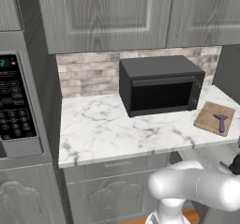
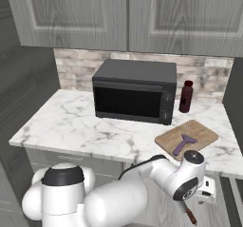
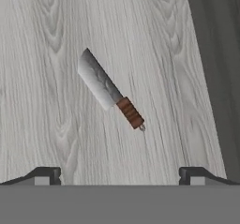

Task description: Open the drawer on the right and place the cutting tools on the cutting board.

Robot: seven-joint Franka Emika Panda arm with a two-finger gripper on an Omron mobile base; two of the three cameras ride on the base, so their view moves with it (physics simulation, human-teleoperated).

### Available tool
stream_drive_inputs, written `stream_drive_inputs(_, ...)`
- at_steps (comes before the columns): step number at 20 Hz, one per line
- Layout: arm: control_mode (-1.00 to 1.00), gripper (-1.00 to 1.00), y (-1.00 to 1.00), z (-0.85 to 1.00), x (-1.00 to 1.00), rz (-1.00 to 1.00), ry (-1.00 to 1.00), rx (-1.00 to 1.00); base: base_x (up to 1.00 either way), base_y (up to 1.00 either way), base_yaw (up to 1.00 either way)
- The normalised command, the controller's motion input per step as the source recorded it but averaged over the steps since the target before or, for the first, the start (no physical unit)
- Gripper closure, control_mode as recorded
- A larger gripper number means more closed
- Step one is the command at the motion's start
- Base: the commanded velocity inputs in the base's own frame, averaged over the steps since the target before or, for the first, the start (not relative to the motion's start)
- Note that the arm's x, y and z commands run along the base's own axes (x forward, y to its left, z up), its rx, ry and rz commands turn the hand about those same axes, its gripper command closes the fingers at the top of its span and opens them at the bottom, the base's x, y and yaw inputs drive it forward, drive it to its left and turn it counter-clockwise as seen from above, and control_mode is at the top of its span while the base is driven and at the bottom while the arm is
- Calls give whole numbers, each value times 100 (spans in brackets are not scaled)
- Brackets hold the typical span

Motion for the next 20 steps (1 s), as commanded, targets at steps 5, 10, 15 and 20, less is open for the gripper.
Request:
stream_drive_inputs(5, -100, -100, 2, -17, 0, 17, 0, 0, 0, 0, 0)
stream_drive_inputs(10, -100, -100, 0, -24, 2, 27, 0, -3, 0, 0, 0)
stream_drive_inputs(15, -100, -100, 0, -22, 4, 23, 0, -3, 0, 0, 0)
stream_drive_inputs(20, -100, -100, 0, -1, 3, 2, 6, -2, 0, 0, 0)
